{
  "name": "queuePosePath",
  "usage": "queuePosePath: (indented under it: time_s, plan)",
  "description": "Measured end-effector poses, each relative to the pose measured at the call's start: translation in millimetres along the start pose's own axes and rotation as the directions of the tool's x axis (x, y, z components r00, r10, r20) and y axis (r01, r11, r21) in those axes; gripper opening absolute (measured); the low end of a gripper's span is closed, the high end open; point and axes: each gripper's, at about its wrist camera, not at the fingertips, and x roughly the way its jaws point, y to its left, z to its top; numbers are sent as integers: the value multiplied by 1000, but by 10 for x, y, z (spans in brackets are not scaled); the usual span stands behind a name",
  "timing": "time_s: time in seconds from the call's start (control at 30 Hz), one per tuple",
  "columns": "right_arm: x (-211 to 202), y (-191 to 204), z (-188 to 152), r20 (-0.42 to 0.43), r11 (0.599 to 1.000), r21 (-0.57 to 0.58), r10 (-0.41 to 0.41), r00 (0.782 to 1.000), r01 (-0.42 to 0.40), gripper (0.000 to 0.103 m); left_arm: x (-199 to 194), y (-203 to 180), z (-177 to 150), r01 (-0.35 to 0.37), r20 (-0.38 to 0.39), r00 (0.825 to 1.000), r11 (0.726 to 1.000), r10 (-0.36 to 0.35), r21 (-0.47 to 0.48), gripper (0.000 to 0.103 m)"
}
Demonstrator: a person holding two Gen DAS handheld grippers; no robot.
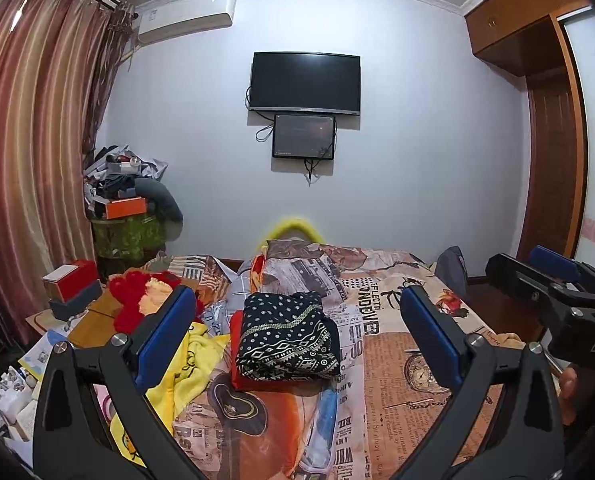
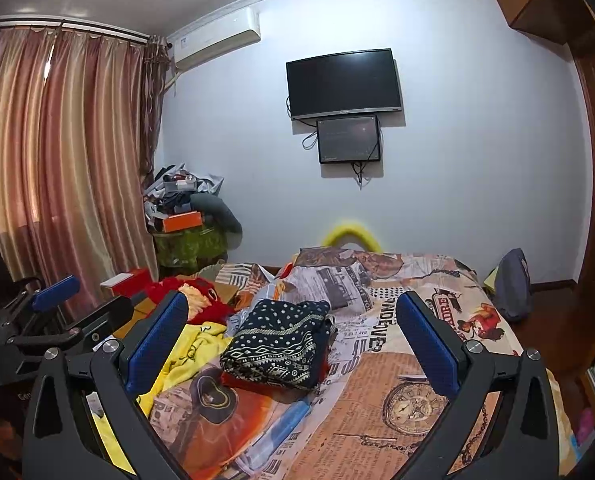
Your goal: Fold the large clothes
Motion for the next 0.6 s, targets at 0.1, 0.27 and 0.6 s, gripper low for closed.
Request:
queuePosePath:
  time_s: [0.1, 0.27, 0.6]
  plan:
    - [-2, 4, 1, 1, 1000, 1, -1, 1000, 1, 103, 2, 13, 1, -1, -1, 1000, 1000, 1, -4, 103]
    - [-6, 13, 3, 1, 1000, 4, 2, 1000, -2, 103, -2, 45, 11, 9, -1, 1000, 1000, -9, -22, 103]
    - [2, 32, 11, -1, 1000, 4, 2, 1000, -2, 103, 3, 67, -5, 13, -14, 1000, 1000, -13, -27, 103]
